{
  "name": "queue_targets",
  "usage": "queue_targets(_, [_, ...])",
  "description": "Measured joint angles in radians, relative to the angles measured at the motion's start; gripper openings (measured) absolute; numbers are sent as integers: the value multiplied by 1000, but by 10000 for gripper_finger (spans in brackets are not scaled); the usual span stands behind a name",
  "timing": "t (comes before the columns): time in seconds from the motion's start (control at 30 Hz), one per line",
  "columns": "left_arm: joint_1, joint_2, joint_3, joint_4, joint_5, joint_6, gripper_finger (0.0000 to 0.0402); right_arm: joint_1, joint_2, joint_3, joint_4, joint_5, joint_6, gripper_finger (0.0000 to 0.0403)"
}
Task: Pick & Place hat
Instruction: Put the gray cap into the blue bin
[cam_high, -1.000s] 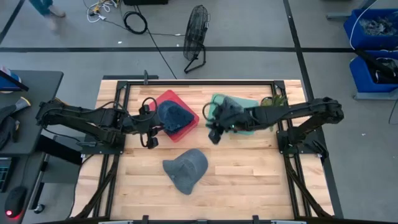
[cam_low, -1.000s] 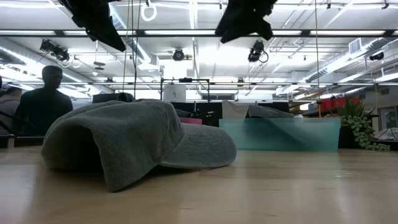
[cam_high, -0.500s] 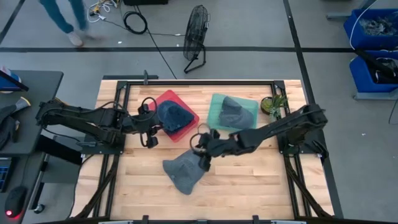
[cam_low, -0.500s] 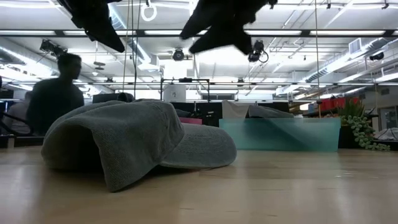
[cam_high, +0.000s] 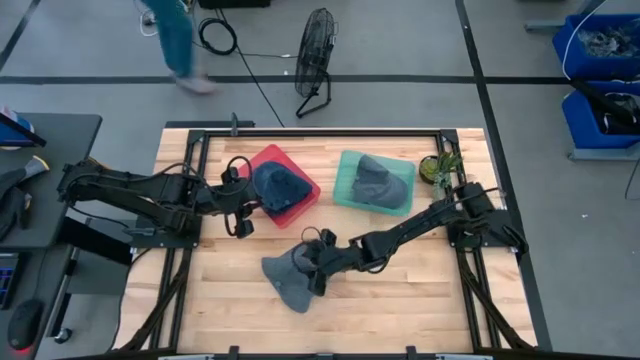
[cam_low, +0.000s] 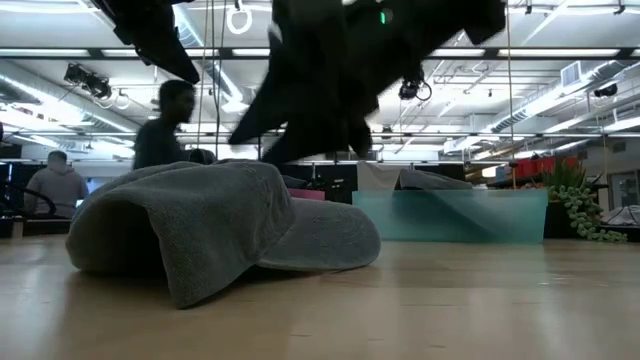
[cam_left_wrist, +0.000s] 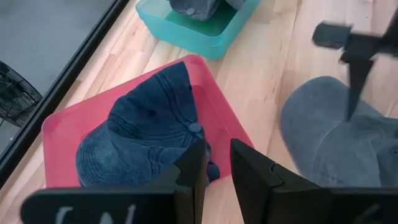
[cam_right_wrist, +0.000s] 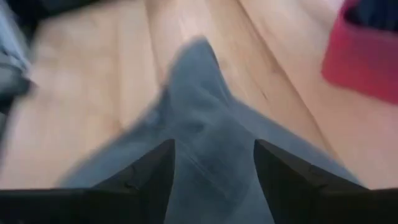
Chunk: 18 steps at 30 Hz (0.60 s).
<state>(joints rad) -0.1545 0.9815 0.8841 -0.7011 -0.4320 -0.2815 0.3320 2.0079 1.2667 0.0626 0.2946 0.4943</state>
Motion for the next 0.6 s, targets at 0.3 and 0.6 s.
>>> queue_targets(0.3, [0, 0, 0, -5, 1, -3, 78, -1, 66, 0, 0, 129, 2, 204])
queue_targets(0.6, [0, 0, 0, -6, 1, -10, 78, -35, 10, 49, -59, 15, -9, 20])
